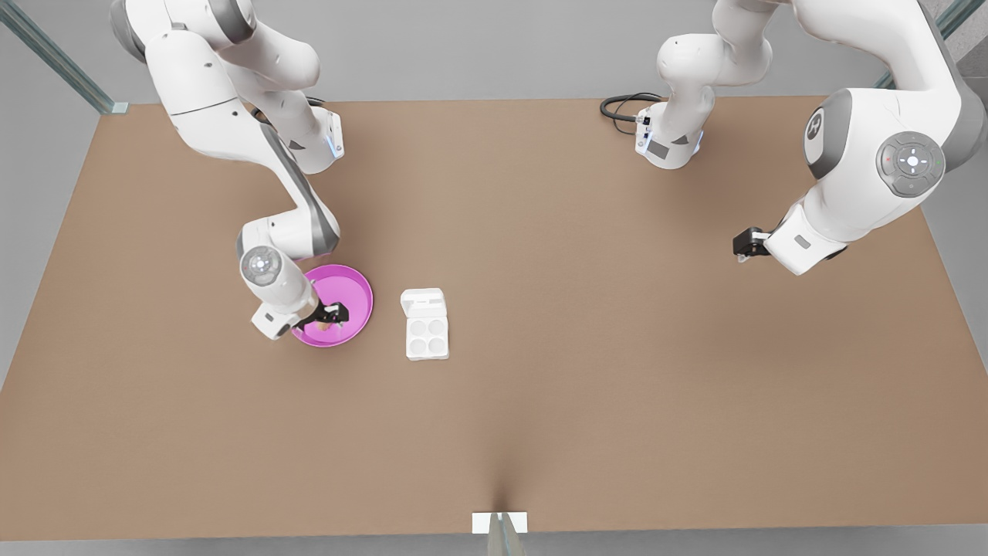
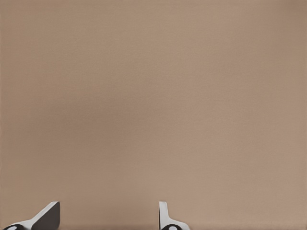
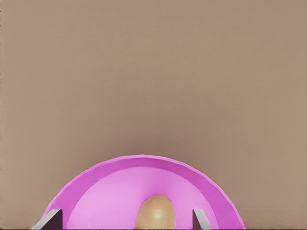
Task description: Pack egg into the box and close the box lid
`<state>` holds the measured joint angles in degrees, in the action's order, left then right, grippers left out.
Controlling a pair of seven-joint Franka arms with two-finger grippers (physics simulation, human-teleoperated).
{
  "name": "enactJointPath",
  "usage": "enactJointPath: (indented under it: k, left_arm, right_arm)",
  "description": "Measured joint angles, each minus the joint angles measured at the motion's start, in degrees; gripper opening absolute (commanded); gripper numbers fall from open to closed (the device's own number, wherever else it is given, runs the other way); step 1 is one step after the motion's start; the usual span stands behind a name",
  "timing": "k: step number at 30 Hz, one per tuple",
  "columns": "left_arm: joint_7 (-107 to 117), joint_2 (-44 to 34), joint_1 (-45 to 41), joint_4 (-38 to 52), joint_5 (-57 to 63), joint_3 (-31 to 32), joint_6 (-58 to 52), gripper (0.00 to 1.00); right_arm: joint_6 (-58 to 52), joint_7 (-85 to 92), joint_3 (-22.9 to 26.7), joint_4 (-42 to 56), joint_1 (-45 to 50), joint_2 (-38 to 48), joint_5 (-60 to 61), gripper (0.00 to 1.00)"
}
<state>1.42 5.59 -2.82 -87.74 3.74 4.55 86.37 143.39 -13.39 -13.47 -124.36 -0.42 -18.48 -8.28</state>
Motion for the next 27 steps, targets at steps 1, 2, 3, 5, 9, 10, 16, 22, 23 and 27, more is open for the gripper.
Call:
enactJointPath:
  k: [1, 2, 3, 5, 9, 10, 16, 22, 23, 27]
  left_arm:
    - [0.0, 0.0, 0.0, 0.0, 0.0, 0.0, 0.0, 1.00]
    - [0.0, 0.0, 0.0, 0.0, 0.0, 0.0, 0.0, 1.00]
    - [0.0, 0.0, 0.0, 0.0, 0.0, 0.0, 0.0, 1.00]
    - [0.0, 0.1, 0.0, 0.0, 0.0, 0.0, 0.0, 1.00]
    - [0.0, 0.1, 0.0, 0.0, 0.0, 0.0, 0.0, 1.00]
    - [0.0, 0.1, 0.0, 0.0, 0.0, 0.0, 0.0, 1.00]
    - [0.0, 0.6, 0.0, 0.0, 0.0, 0.0, 0.0, 1.00]
    - [0.0, 0.8, 0.1, 0.0, -0.1, -0.1, 0.0, 1.00]
    - [0.0, 0.8, 0.1, 0.0, -0.1, -0.1, 0.0, 1.00]
    - [0.0, 0.9, 0.1, 0.0, -0.1, -0.1, 0.0, 1.00]
  right_arm:
    - [0.1, -0.3, -0.2, -0.8, 0.0, 0.6, 0.0, 1.00]
    - [0.1, -0.6, -0.4, -1.6, 0.0, 1.2, 0.0, 1.00]
    - [0.2, -0.9, -0.5, -2.8, 0.0, 2.0, 0.0, 1.00]
    - [0.3, -1.5, -0.6, -4.6, 0.0, 3.3, 0.1, 1.00]
    - [1.1, -2.6, -0.5, -5.5, -0.5, 3.3, 0.1, 1.00]
    - [1.4, -2.8, -0.5, -5.4, -0.6, 2.8, 0.1, 1.00]
    - [3.3, -4.3, -0.5, -4.7, -0.7, -1.2, 0.2, 1.00]
    - [4.4, -5.5, -0.5, -3.4, -0.8, -3.6, 0.2, 1.00]
    - [4.6, -5.6, -0.5, -3.4, -0.8, -3.9, 0.2, 1.00]
    - [5.4, -6.2, -0.5, -3.3, -1.1, -4.5, 0.1, 1.00]
